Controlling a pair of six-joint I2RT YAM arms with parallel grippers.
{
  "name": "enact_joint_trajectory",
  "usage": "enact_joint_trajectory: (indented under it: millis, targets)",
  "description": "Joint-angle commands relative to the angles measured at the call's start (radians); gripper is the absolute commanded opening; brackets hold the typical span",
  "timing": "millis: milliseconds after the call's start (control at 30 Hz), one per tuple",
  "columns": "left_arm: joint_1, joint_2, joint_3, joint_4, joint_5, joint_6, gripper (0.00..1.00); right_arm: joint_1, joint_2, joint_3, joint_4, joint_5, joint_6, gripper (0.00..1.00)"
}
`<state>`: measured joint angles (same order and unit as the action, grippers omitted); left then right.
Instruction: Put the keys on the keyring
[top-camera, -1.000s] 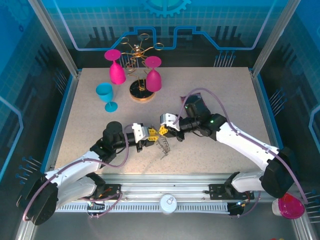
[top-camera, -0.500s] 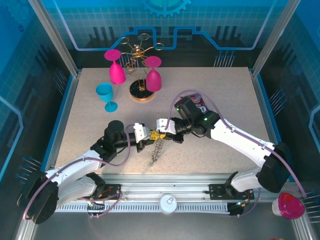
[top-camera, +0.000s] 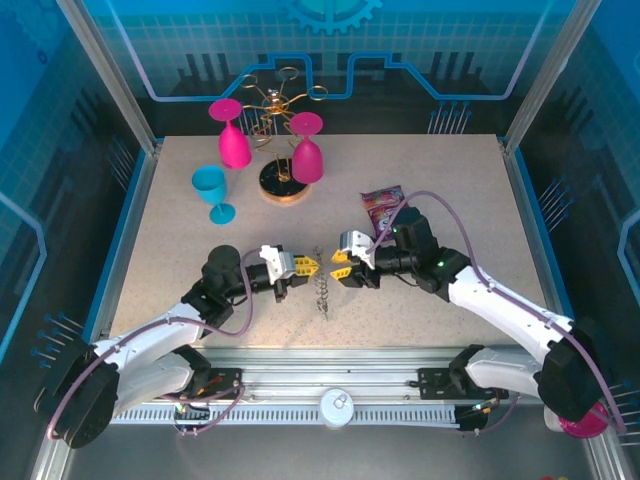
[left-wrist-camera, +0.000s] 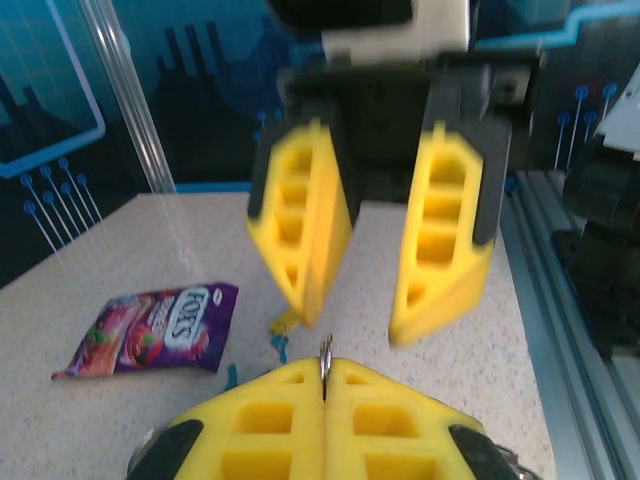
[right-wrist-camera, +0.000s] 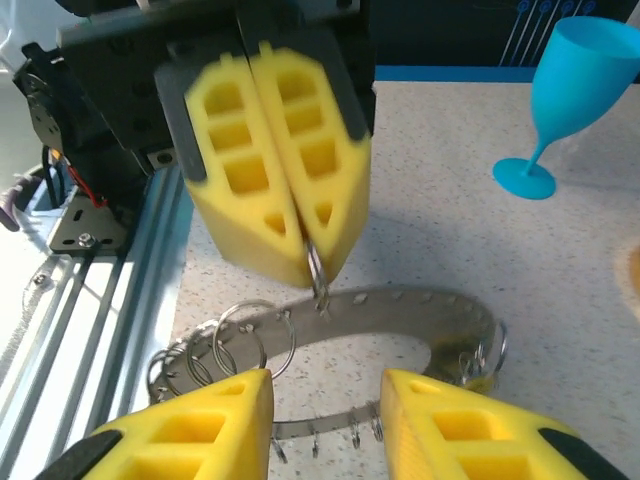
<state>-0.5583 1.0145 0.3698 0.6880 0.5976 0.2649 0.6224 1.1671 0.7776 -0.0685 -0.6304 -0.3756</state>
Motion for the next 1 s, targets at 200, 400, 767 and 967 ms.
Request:
enact_joint_trajectory:
  millis: [200,400,767,967]
  targets:
    - [-0.002,0.0,0.0,0.189,0.081,-0.109,0.0,-0.004,0.004,-0.024,0.219,-0.105,0.121,0.32]
    - [-0.002,0.025,0.002,0.233,0.101,-0.135,0.0,-0.003,0.006,-0.02,0.232,-0.132,0.133,0.29]
    - [-0.001,0.076,0.004,0.323,0.113,-0.18,0.0,0.002,0.032,-0.002,0.27,-0.176,0.152,0.08]
    - [0.0,0.064,-0.003,0.261,0.057,-0.149,0.12,0.003,0.013,0.041,0.159,-0.143,0.079,0.0]
